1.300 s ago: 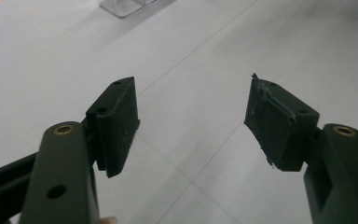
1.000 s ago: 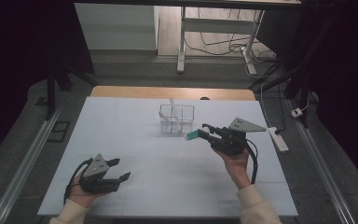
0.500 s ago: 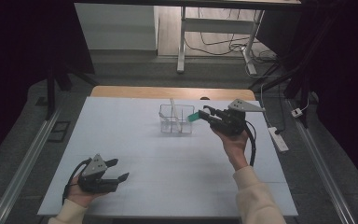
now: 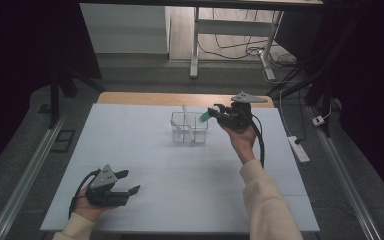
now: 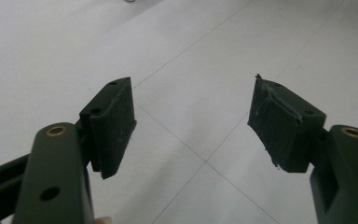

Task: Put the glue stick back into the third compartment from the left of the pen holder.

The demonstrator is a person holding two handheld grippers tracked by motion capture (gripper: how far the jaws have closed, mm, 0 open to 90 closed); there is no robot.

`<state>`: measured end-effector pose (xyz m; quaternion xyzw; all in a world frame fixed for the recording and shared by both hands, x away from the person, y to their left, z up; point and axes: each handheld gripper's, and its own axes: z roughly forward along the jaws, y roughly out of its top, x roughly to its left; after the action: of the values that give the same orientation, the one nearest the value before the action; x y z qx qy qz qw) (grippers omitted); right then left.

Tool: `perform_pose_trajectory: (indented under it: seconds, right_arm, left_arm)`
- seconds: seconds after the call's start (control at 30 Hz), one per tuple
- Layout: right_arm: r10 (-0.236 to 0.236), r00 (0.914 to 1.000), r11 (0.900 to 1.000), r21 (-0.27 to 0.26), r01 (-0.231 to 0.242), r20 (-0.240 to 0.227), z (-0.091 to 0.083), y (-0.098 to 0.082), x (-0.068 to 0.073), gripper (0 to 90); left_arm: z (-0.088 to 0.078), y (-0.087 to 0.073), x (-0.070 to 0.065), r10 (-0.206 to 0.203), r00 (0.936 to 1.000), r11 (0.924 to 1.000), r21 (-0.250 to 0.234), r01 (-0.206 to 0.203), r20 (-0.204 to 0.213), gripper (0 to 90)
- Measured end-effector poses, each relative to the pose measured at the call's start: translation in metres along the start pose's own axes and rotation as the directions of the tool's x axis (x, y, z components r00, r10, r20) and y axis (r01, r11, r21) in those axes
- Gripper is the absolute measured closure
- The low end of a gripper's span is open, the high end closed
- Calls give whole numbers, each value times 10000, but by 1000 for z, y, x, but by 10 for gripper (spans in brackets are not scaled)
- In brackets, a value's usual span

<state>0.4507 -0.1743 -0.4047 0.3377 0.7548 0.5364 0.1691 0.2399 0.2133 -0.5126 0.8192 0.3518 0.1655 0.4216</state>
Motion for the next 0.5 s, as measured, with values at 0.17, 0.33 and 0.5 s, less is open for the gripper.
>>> perform_pose_trajectory:
  seconds: [0.17, 0.33, 0.5]
  right_arm:
    - [3, 9999, 9996, 299, -7, 137, 8, -5, -2, 640]
    - [47, 9998, 9985, 550, -57, 188, 18, -10, -5, 633]
    - [407, 9992, 9982, 435, -405, -39, 22, -14, -6, 497]
  left_arm:
    - [2, 1, 1, -50, 10000, 10000, 50, 50, -28, 312]
    - [3, 2, 1, -30, 10000, 10000, 31, 30, 15, 312]
    - [3, 2, 1, -17, 10000, 10000, 33, 17, 34, 312]
